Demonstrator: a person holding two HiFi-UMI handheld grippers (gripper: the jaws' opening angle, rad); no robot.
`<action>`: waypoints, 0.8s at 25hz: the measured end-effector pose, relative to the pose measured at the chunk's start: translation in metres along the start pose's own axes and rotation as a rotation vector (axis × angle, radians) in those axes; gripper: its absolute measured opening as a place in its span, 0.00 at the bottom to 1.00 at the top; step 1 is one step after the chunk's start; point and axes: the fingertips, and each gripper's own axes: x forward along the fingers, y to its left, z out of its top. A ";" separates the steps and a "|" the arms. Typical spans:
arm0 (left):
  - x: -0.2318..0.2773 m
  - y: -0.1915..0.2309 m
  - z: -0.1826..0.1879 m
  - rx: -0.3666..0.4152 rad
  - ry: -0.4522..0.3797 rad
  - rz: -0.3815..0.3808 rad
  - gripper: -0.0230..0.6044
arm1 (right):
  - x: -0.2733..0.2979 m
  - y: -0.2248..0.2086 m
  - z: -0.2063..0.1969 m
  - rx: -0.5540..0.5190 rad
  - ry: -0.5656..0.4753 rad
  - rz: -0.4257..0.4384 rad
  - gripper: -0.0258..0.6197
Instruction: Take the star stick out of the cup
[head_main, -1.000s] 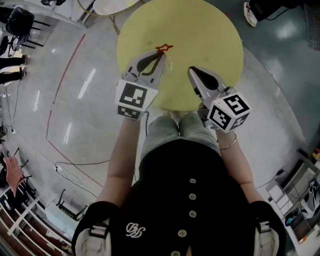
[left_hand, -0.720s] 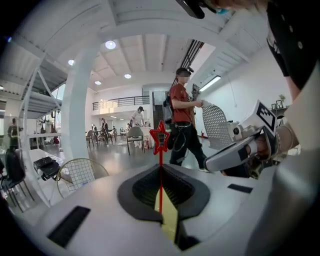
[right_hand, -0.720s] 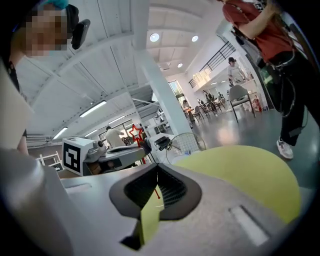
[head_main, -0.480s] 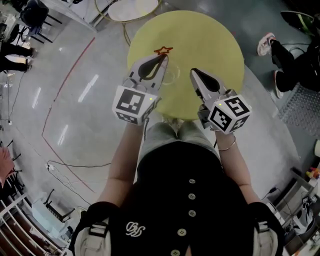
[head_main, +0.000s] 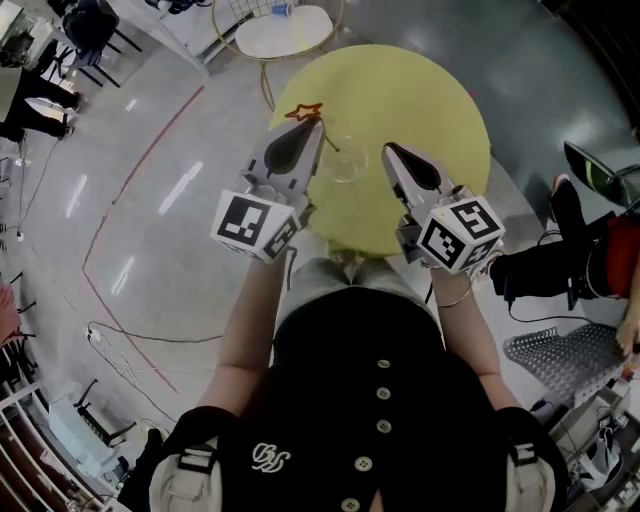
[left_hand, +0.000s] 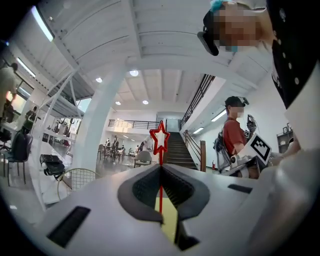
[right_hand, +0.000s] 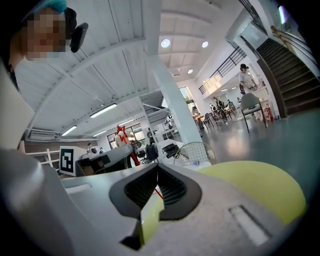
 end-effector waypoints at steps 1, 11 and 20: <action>-0.004 -0.001 0.004 -0.011 -0.013 0.007 0.06 | -0.002 0.002 0.001 -0.001 -0.005 0.003 0.04; -0.036 0.006 0.010 -0.144 -0.131 0.070 0.06 | 0.003 0.014 0.018 -0.017 -0.046 0.057 0.04; -0.053 0.018 0.032 -0.319 -0.228 0.095 0.06 | 0.003 0.033 0.036 0.031 -0.076 0.123 0.04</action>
